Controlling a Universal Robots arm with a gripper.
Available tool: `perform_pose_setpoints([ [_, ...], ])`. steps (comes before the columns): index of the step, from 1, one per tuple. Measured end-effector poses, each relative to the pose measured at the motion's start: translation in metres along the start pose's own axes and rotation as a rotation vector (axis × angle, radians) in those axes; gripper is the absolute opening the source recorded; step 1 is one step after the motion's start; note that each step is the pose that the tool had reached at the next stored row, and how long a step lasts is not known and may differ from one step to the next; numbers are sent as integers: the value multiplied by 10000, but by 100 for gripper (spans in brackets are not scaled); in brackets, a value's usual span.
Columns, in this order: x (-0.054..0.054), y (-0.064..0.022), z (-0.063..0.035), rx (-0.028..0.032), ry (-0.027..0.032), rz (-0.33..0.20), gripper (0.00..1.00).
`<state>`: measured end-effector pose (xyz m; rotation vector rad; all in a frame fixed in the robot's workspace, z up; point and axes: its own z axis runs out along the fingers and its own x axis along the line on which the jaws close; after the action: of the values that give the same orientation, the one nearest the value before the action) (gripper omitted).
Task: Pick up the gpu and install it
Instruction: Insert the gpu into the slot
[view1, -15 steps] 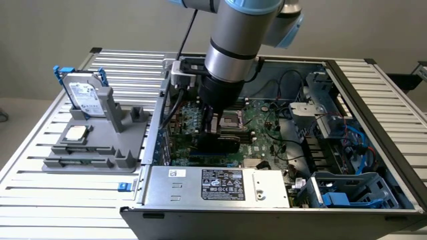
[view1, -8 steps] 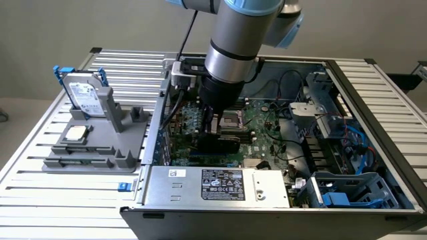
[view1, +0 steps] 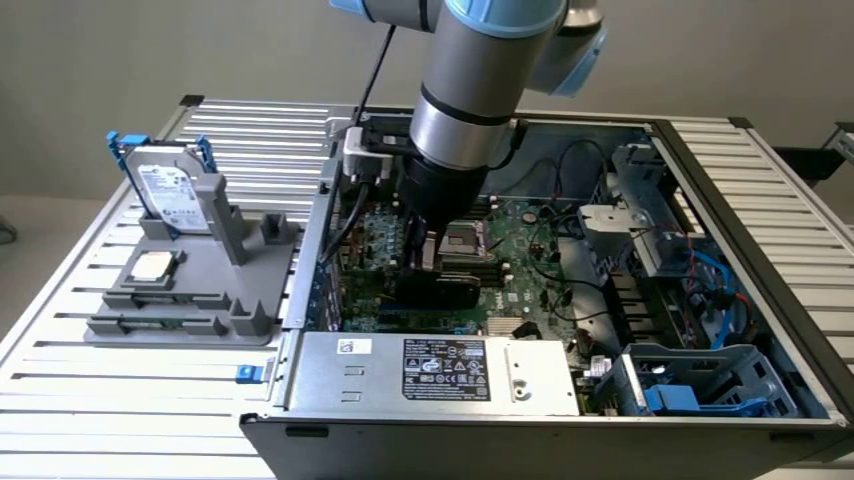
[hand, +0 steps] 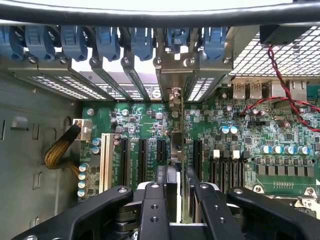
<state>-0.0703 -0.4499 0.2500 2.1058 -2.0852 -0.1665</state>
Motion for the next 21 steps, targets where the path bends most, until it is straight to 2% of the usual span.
perform_pose_setpoints([
  [9, 0, -1, 5, 1, 31, 6, 26],
  [21, -1, -1, 4, 0, 36, 7, 26],
])
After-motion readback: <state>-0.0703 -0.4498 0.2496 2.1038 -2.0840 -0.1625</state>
